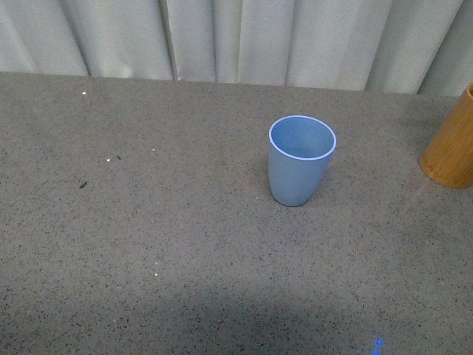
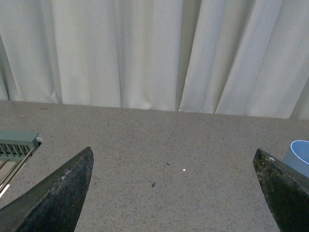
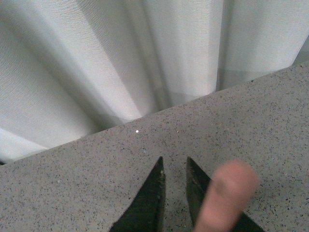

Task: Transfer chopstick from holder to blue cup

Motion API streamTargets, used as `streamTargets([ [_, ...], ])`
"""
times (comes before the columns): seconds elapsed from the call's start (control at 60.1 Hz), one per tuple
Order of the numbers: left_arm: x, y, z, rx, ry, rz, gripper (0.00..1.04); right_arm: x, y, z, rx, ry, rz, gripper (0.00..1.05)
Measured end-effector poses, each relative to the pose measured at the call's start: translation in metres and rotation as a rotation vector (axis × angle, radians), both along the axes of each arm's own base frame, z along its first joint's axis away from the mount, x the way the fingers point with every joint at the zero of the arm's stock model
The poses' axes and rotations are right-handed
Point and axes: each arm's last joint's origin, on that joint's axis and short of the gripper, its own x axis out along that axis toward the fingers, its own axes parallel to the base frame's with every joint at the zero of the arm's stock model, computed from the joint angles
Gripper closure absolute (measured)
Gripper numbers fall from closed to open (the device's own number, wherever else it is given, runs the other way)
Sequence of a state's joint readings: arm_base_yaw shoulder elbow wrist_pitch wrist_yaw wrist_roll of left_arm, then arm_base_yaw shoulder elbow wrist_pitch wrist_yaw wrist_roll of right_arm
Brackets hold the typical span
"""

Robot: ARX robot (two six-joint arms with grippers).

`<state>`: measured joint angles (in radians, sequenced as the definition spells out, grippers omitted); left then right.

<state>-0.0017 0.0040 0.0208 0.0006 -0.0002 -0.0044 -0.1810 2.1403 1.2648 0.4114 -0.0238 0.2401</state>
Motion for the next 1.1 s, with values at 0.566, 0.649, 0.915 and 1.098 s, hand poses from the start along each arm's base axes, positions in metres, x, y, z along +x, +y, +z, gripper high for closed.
streamTargets([
  [0.566,0.000,0.000,0.000,0.000,0.000,0.000,0.07,-0.023,-0.005,0.013,-0.001,-0.023,-0.017,1.04],
  [0.649,0.000,0.000,0.000,0.000,0.000,0.000,0.07,-0.027,-0.005,0.025,-0.014,-0.051,-0.012,1.04],
  [0.915,0.000,0.000,0.000,0.000,0.000,0.000,0.07,-0.050,0.001,0.084,-0.078,-0.185,0.019,1.04],
  [1.098,0.000,0.000,0.000,0.000,0.000,0.000,0.07,-0.068,0.005,0.116,-0.098,-0.267,0.037,1.04],
])
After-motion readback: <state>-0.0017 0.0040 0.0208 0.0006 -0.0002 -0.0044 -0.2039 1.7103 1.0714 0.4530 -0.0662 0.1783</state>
